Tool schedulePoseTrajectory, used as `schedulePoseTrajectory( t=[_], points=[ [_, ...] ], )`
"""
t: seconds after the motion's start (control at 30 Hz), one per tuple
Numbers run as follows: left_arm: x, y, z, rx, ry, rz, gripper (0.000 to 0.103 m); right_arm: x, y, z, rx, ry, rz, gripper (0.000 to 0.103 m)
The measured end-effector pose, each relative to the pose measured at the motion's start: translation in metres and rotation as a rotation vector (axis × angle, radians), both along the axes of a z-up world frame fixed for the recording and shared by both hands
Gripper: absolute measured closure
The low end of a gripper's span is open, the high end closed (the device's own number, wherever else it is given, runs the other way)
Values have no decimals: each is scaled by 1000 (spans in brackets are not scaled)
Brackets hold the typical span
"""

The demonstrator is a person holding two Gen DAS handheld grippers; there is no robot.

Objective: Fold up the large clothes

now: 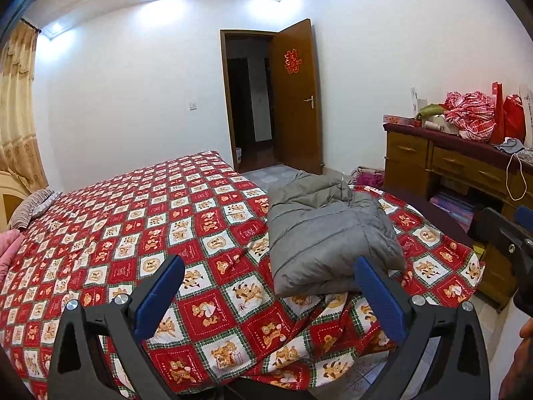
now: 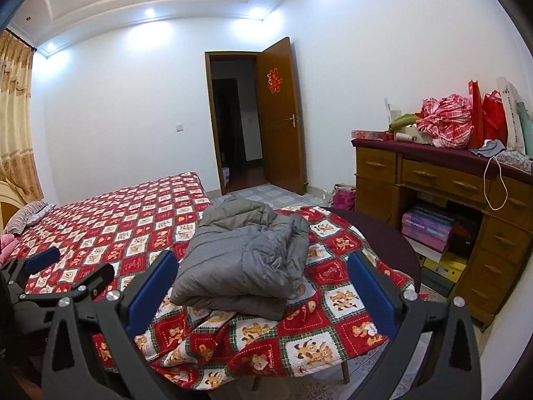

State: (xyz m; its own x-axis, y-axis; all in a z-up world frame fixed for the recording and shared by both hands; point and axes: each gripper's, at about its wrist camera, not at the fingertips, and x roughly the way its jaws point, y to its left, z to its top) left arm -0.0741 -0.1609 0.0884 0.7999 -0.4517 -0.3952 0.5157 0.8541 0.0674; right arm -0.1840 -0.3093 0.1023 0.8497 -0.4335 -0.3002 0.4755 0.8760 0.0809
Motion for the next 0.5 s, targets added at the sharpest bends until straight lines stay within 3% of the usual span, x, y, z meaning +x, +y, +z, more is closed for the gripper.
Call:
schedulePoseTrajectory(
  t=[0.5],
  points=[
    [4, -1, -3, 0, 15, 0, 1, 4, -6, 1, 7, 9, 10, 0]
  ],
)
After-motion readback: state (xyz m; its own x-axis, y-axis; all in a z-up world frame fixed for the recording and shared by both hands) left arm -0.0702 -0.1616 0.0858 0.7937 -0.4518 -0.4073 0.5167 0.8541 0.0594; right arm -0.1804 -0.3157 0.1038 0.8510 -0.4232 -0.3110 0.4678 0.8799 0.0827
